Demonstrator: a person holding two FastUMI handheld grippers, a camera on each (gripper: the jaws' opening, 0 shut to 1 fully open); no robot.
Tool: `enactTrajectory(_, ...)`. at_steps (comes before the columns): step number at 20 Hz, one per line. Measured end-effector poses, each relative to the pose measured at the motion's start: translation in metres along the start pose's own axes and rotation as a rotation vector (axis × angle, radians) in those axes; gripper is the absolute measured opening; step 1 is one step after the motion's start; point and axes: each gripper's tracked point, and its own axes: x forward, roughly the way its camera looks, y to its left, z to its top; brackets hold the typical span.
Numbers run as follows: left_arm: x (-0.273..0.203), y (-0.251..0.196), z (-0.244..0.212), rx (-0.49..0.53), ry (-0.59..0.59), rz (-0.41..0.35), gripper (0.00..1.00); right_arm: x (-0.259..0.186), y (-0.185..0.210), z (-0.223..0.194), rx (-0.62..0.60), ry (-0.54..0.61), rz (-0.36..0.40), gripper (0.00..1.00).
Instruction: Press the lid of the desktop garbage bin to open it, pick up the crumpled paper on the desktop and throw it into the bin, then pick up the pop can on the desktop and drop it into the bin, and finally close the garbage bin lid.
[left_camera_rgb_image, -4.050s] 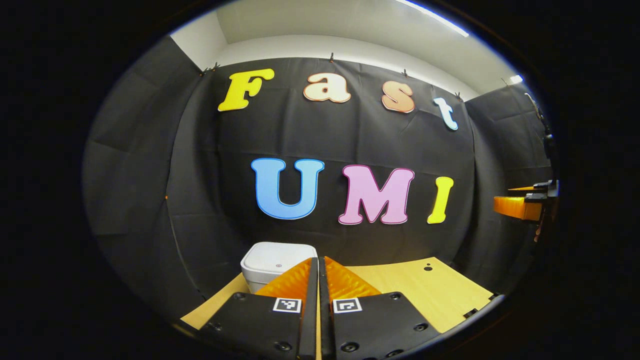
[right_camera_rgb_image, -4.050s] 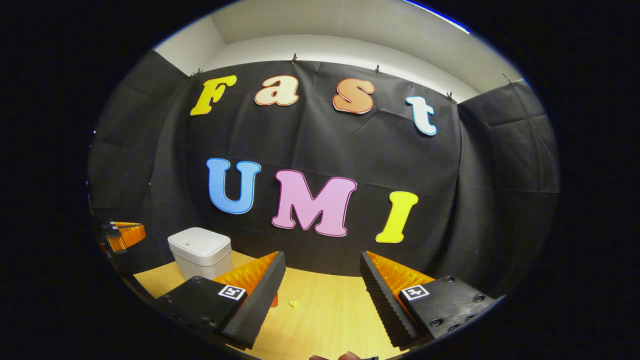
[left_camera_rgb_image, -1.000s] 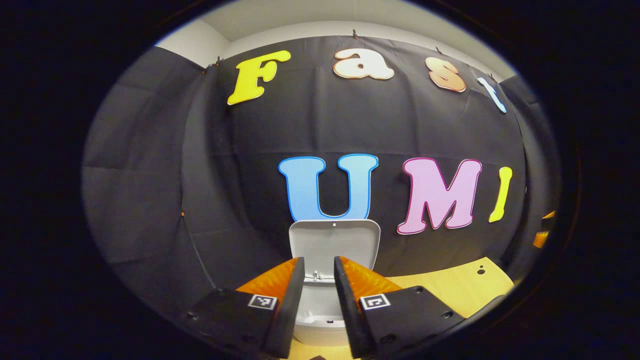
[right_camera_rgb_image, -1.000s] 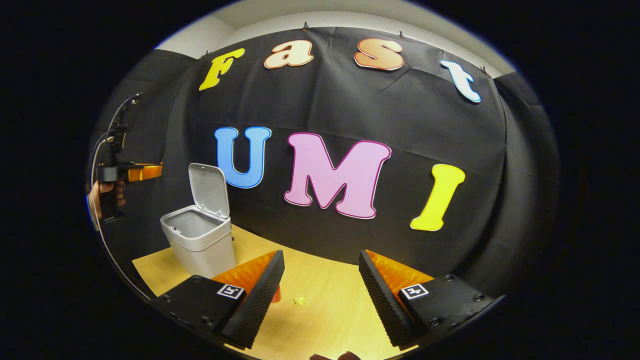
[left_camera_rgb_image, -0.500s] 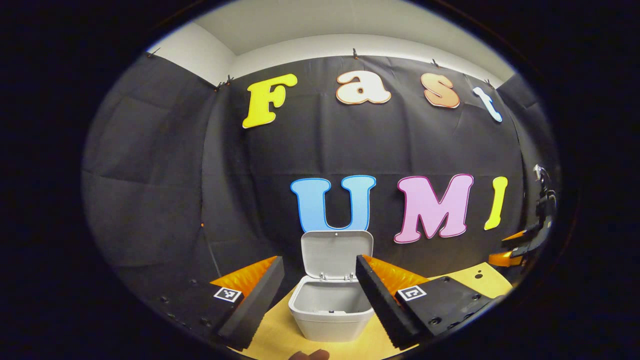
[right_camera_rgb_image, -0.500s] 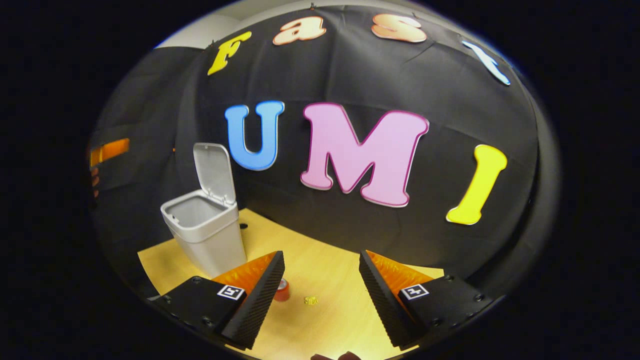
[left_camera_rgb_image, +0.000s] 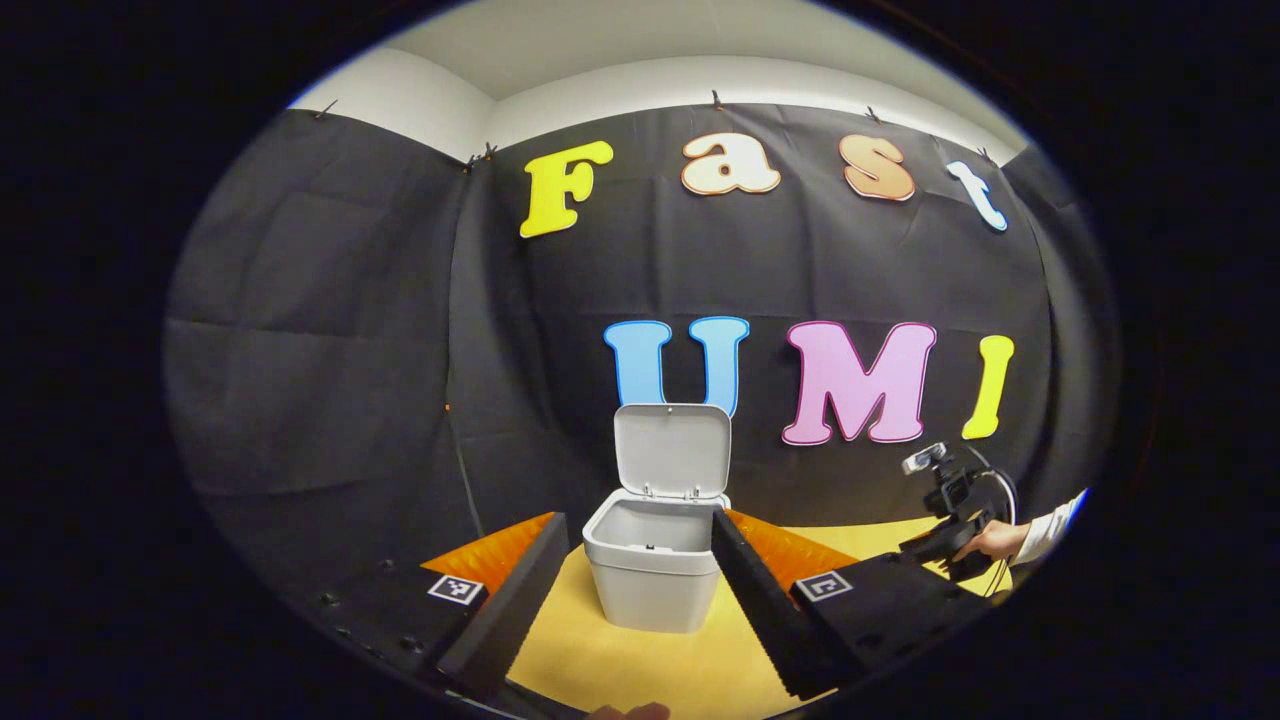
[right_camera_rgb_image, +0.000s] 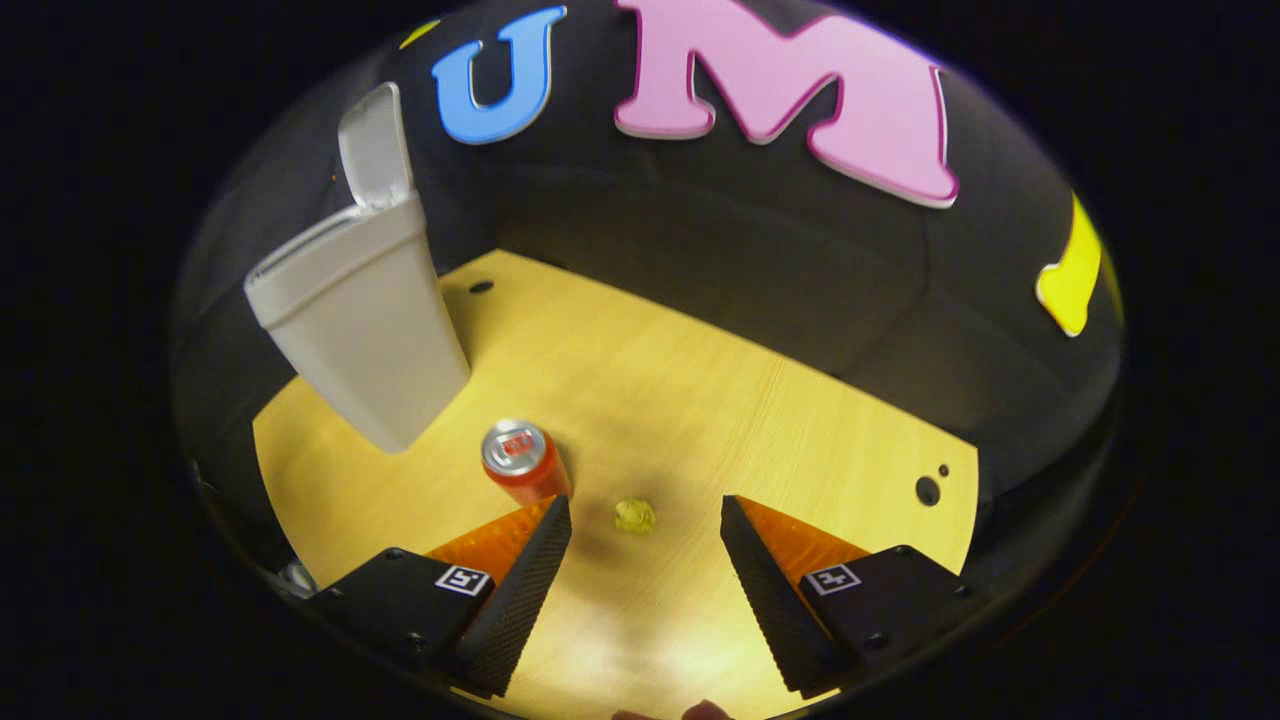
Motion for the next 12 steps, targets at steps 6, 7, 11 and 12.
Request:
enactTrajectory(6,-0.025,0.016,-0.008,-0.007,0.037,0.033,0.97,0.068,0.018,-0.036,0.034,0.150,-0.013,0.89)
enactTrajectory(7,-0.026,0.022,-0.008,0.002,0.040,0.042,0.97,0.077,0.019,-0.038,0.033,0.158,-0.023,0.90)
enactTrajectory(11,-0.029,0.041,-0.012,0.000,0.047,0.081,0.97,0.104,0.010,-0.047,0.041,0.200,-0.077,0.92)
enactTrajectory(12,-0.030,0.045,-0.013,-0.006,0.049,0.092,0.97,0.109,0.008,-0.050,0.054,0.209,-0.083,0.92)
